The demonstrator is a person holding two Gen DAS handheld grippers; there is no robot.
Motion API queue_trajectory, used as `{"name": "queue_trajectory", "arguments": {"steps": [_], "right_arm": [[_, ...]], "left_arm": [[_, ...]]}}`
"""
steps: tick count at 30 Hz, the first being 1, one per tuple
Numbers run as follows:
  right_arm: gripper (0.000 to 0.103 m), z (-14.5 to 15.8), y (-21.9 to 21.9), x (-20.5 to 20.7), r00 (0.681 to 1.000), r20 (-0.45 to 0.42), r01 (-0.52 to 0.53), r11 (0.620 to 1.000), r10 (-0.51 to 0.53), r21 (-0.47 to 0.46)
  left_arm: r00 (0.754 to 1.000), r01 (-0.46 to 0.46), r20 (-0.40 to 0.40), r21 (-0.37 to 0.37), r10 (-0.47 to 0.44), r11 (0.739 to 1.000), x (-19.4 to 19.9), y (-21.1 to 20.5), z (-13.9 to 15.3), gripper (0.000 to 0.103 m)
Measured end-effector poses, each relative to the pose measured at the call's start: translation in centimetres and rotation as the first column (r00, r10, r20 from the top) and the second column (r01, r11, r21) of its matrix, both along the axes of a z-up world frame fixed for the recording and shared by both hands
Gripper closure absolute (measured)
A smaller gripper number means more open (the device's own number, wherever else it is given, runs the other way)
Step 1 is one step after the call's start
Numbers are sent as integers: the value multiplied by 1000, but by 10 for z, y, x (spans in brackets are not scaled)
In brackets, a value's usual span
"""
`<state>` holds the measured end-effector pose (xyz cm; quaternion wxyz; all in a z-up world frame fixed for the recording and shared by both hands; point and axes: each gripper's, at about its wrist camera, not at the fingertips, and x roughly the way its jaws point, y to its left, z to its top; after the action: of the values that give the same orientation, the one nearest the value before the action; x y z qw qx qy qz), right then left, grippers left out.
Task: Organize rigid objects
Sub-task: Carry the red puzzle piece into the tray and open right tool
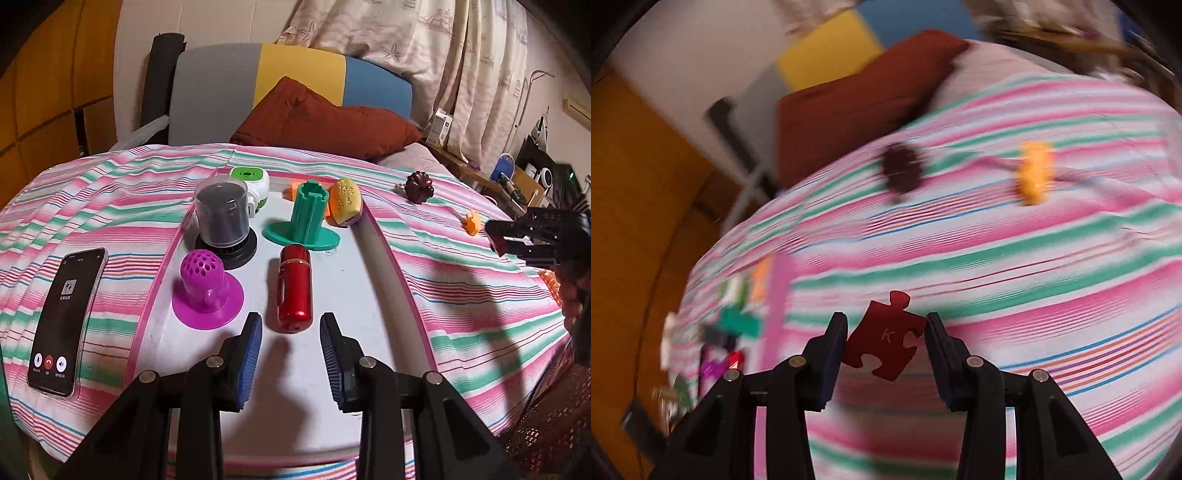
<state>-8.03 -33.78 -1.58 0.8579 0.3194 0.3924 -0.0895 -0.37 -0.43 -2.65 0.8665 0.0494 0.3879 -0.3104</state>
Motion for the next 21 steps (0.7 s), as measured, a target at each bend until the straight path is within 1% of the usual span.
{"name": "queue_trajectory", "arguments": {"steps": [3,5,6,9,11,15,18,21], "right_arm": [[59,17,46,11,994,40,-104,994,105,-33],[59,23,75,23,984,44,-170,984,173,-60],[59,24,92,29,978,37,-202,976,206,-82],[59,19,134,49,958,-28,-286,942,286,-176],[59,13,156,62,942,-66,-336,919,330,-204],[59,-4,178,86,918,-135,-396,880,373,-262],[59,-14,187,99,907,-181,-418,857,380,-301],[59,-20,190,106,899,-215,-436,835,383,-336]], "left_arm": [[1000,12,0,-9,-12,1000,-2,2,1,71],[1000,8,11,-18,-8,1000,-4,6,4,71],[1000,10,15,-26,-9,1000,-5,8,5,71],[999,4,33,-29,-3,1000,-8,14,8,71],[999,4,37,-40,-2,999,-9,20,10,71],[999,0,54,-43,3,999,-12,29,12,71],[998,-8,67,-44,11,999,-12,36,12,71],[998,-19,62,-57,22,998,-10,42,12,71]]}}
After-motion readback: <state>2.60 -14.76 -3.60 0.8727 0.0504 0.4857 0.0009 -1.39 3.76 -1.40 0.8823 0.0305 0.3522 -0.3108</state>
